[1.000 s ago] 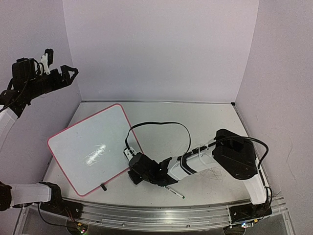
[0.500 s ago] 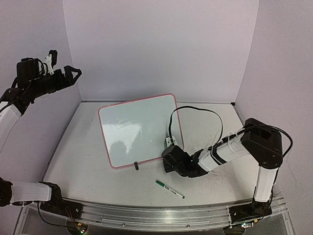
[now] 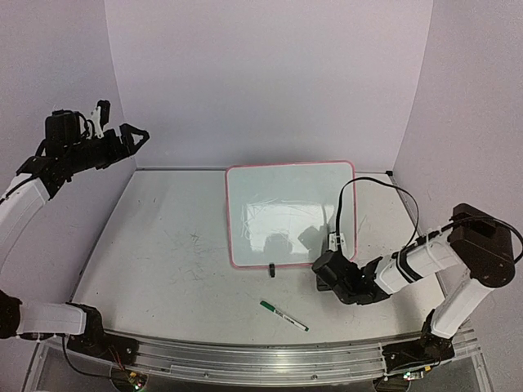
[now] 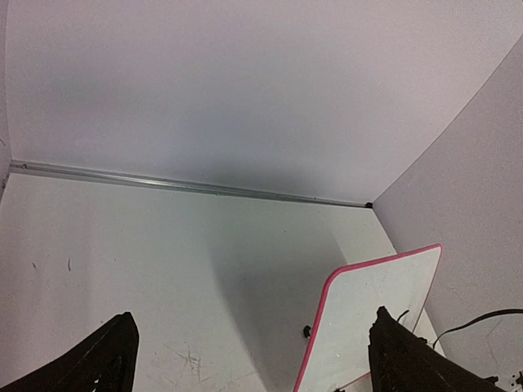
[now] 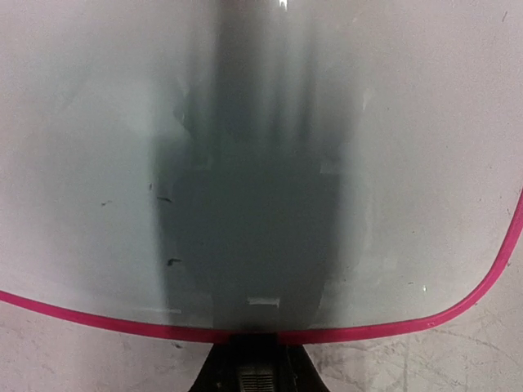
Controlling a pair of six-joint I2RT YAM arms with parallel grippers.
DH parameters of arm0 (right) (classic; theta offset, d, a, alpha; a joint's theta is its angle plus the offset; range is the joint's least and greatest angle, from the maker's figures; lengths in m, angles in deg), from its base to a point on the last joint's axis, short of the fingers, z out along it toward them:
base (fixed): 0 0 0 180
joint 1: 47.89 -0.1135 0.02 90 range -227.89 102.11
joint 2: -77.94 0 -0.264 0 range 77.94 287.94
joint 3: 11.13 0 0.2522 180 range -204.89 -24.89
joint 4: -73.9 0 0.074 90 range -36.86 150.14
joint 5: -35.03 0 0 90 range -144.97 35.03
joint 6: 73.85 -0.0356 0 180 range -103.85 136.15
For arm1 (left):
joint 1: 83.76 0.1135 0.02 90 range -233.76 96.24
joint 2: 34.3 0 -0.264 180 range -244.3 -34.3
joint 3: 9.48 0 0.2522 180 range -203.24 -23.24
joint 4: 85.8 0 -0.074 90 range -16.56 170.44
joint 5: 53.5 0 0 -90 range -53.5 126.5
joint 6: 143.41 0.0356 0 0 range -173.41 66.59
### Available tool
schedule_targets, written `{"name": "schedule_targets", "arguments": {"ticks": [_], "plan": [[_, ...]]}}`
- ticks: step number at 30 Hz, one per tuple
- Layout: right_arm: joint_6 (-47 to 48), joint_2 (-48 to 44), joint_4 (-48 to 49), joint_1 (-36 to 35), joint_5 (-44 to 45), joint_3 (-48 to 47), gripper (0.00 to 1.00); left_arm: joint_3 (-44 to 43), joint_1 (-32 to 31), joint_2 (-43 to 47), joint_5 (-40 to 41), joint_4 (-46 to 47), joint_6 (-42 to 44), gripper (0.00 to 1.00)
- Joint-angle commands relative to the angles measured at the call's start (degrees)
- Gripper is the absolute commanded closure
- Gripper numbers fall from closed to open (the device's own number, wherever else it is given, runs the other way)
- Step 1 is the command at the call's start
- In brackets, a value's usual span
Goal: Write a sentence on the whiteboard
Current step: Move the whiteboard to the center of the board.
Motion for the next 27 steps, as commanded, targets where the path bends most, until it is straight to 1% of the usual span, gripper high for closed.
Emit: {"name": "schedule_targets", "arguments": {"ticks": [1,6,10,13,15,16,17,19,23,27], "plan": [[-3.36,-4.13,2.37,1.05,5.95,3.02,1.00,3.12,-3.30,-1.78,-2.49,4.92,-2.19,0.01],[-1.63,-4.21,5.52,3.03,4.44,5.14,0.99,8.62,-11.10,-5.27,-0.28,7.59,-4.35,0.01],[-0.28,-4.06,7.20,4.53,3.07,5.33,0.91,13.51,-16.26,-7.19,-0.54,12.77,-7.73,0.01],[-0.37,-3.97,6.86,5.23,2.70,5.12,0.84,17.52,-19.09,-7.24,-2.29,18.58,-10.64,0.01],[-2.73,-4.85,3.68,5.28,3.75,4.65,0.71,20.03,-20.83,-7.46,-3.10,22.77,-12.34,0.02],[-3.42,-5.54,2.64,5.27,3.80,4.41,0.62,21.30,-21.71,-8.00,-3.54,24.87,-13.24,0.03],[-3.92,-6.00,1.59,5.25,3.56,4.28,0.58,22.00,-22.78,-8.61,-3.89,26.22,-13.61,0.04],[-5.67,-6.93,-1.54,5.24,3.35,3.40,0.46,22.93,-24.88,-10.52,-4.03,28.80,-14.10,0.06],[-7.19,-10.30,-5.23,5.25,0.89,3.07,0.33,21.31,-29.27,-15.79,-1.38,30.86,-13.23,0.13],[-7.80,-15.67,-7.79,4.82,-3.34,3.83,0.25,19.84,-32.78,-20.51,0.30,33.75,-11.98,0.23]]}}
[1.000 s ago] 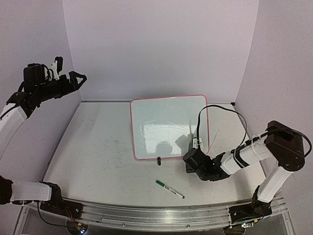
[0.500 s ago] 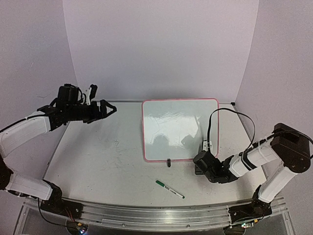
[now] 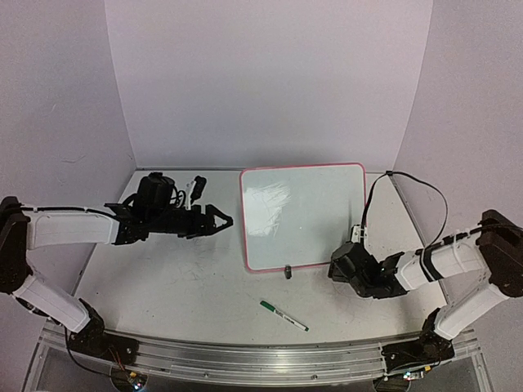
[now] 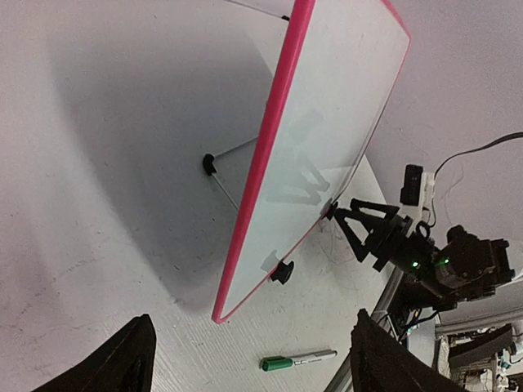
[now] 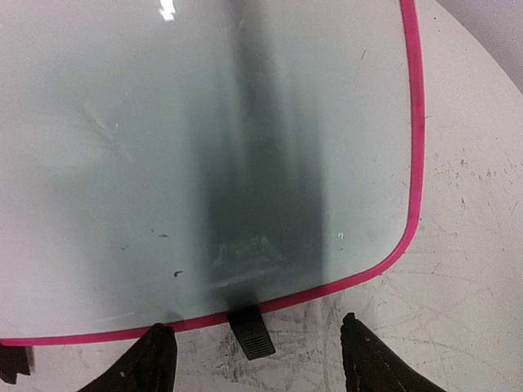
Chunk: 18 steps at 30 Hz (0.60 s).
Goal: Write a sentence on the whiteboard
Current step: Move the whiteboard to the center of the board.
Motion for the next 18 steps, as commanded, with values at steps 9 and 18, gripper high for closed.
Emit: {"name": "schedule_targets", "arguments": {"ticks": [9,18], "plan": [[-0.18,-19.44,-7.76,-2.02,-8.02,0.55,0.15,-5.83,-3.45,-9.28,7.16,8.53,2.00,0.21],[1.62,-22.35,-10.66,-2.86,-8.19,-1.39,0.16,-14.37,-5.28,-19.07,4.37,10.37,2.05,0.30]]}}
